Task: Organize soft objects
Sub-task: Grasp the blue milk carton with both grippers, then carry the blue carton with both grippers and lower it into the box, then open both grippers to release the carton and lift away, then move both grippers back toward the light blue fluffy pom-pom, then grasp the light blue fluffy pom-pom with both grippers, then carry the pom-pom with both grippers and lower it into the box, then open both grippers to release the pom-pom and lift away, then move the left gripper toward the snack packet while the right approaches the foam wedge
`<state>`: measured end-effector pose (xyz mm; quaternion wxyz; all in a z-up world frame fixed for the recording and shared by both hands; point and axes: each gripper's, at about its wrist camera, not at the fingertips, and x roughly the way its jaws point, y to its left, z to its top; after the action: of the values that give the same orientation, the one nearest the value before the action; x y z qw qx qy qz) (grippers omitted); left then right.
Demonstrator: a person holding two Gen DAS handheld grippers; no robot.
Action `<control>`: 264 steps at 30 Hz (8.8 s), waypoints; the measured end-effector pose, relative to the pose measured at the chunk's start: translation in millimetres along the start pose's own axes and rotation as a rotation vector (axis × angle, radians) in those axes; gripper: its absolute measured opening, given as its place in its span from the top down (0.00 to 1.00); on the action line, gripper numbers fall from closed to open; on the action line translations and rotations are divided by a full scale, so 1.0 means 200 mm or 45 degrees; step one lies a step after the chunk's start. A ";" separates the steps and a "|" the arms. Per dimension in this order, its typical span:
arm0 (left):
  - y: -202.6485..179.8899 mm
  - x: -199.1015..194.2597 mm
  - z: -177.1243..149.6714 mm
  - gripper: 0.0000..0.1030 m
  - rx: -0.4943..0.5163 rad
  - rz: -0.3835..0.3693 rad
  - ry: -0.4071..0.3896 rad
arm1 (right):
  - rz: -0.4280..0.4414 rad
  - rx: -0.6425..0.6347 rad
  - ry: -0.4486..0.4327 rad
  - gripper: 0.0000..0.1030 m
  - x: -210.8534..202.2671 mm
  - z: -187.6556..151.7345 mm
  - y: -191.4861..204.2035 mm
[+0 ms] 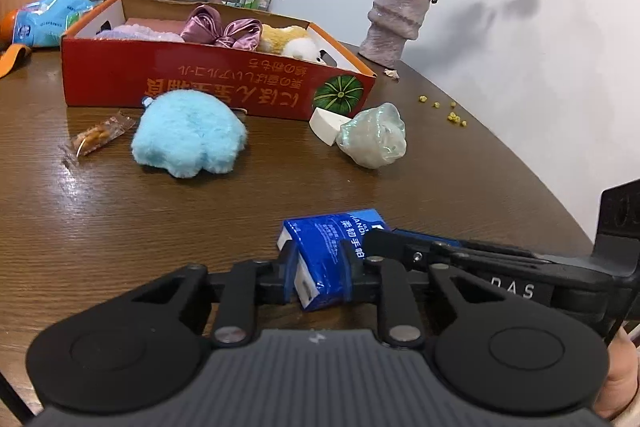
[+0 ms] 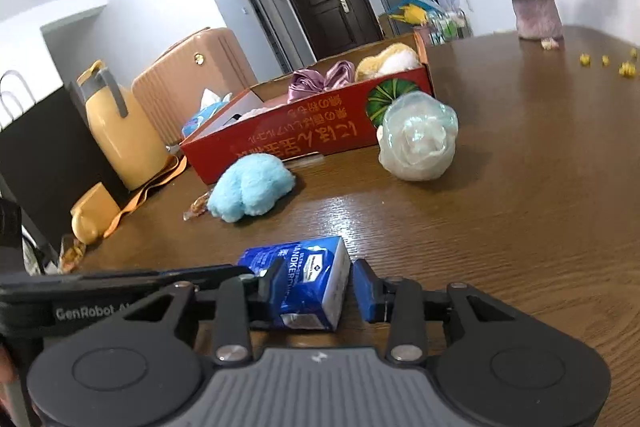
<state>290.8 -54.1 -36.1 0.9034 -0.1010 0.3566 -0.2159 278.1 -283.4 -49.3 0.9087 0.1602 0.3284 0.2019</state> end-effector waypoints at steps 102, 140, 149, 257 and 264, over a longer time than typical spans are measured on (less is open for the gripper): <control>0.31 -0.20 0.16 0.28 0.243 0.389 -0.324 | -0.139 -0.249 -0.150 0.22 0.17 0.13 0.37; 0.16 -0.26 -0.11 0.84 -0.111 0.005 -0.056 | -0.014 -0.081 0.003 0.84 -0.08 -0.15 0.28; 0.21 -0.20 -0.08 0.42 -0.188 -0.072 -0.043 | -0.007 -0.003 -0.112 0.50 -0.14 -0.09 0.17; 0.10 -0.83 -0.30 0.00 0.200 0.512 -0.507 | -0.356 -0.525 -0.429 0.07 -0.57 -0.25 0.47; 0.19 -0.64 -0.19 0.05 0.156 0.535 -0.413 | -0.405 -0.451 -0.366 0.08 -0.44 -0.17 0.34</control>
<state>194.4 38.1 0.4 0.9781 -0.0032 0.2066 -0.0260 176.2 -260.5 1.7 0.9801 -0.0276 0.1767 0.0862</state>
